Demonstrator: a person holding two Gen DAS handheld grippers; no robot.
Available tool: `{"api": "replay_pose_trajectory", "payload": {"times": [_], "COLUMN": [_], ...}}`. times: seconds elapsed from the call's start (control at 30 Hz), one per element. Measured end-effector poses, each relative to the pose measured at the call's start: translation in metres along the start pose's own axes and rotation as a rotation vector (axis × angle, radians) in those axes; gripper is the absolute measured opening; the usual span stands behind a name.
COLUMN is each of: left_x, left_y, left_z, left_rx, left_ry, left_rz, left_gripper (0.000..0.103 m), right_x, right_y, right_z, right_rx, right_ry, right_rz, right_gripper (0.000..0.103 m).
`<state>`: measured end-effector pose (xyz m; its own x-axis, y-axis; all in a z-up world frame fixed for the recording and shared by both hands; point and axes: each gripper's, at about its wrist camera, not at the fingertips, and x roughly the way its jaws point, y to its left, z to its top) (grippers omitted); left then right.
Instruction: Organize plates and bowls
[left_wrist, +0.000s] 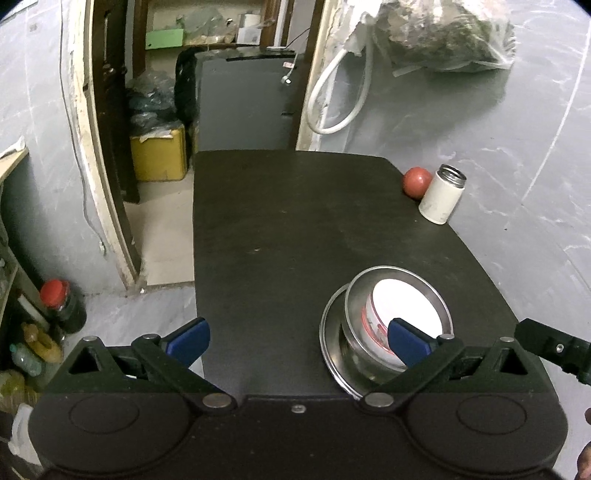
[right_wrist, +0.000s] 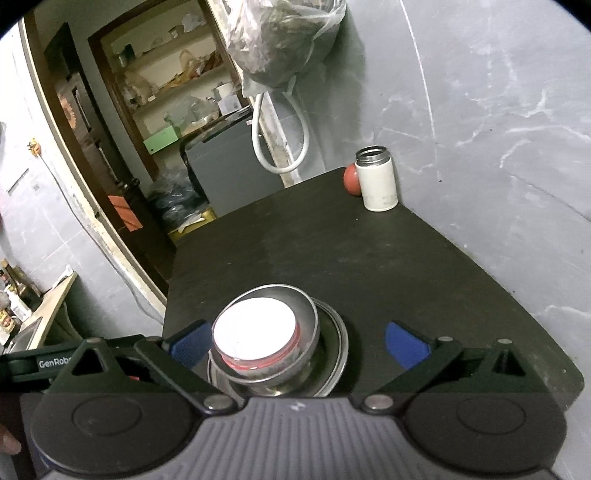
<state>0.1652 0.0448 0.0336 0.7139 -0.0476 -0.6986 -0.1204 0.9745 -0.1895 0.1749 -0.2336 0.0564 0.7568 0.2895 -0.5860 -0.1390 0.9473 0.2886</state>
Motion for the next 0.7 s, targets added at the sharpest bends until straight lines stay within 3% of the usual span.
{"api": "replay_pose_trajectory", "payload": {"times": [0.7], "left_x": [-0.035], "left_y": [0.006], "left_z": [-0.037], "left_rx": [0.018], "left_ry": [-0.086], "left_rz": [-0.040], "left_gripper": [0.102], "right_x": [-0.036], "right_y": [0.022], "right_z": [-0.013], "right_rx": [-0.085], "right_ry": [-0.044], "right_rz": [-0.105], "right_gripper": [0.103]}}
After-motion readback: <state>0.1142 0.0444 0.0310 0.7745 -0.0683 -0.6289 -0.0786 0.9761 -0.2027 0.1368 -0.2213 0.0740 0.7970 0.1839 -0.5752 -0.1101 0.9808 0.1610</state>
